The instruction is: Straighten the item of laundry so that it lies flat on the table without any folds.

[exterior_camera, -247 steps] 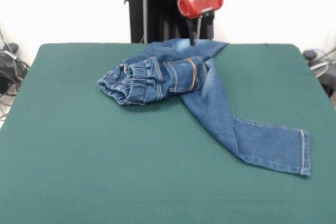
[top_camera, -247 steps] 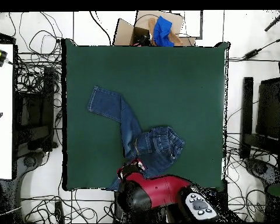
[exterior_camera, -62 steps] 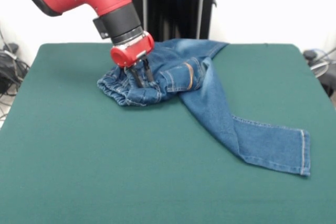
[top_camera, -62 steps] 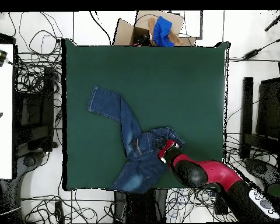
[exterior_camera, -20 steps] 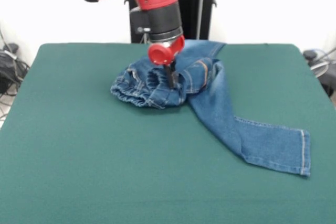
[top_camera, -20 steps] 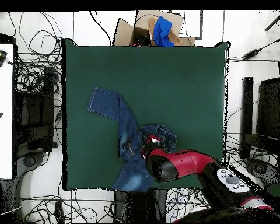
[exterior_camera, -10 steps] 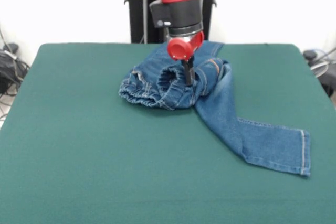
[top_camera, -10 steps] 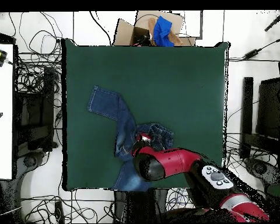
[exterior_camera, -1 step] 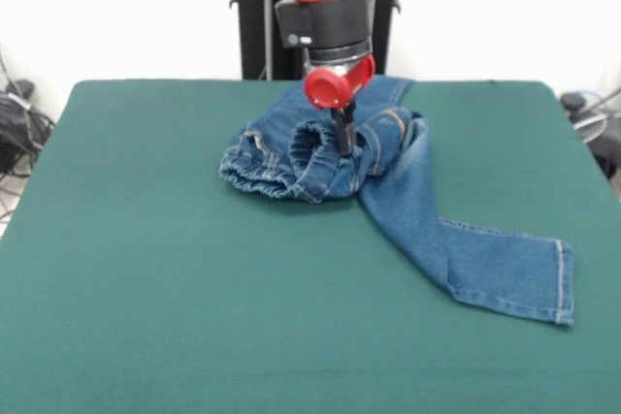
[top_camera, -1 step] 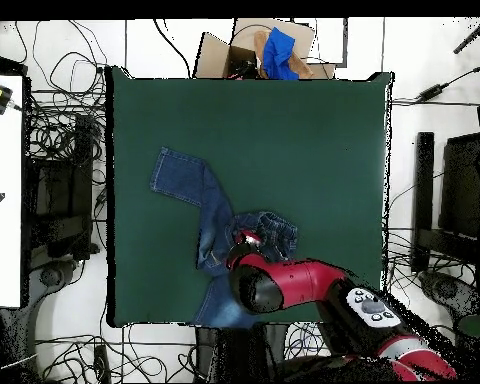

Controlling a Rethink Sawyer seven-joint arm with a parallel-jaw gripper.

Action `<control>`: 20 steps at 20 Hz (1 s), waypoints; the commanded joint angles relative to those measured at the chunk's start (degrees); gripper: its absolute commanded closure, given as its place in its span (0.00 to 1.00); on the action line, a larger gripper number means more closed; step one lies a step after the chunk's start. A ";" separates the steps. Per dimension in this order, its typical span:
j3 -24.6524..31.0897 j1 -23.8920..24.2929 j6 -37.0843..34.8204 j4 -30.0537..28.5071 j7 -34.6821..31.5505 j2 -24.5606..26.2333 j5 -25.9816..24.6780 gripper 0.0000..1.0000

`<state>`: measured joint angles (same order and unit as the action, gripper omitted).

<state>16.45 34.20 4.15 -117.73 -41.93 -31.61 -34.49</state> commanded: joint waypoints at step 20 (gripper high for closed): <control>-9.25 -14.18 -5.44 -10.81 -19.26 -17.67 14.56 1.00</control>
<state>11.80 27.85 4.15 -122.49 -41.93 -39.77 -26.89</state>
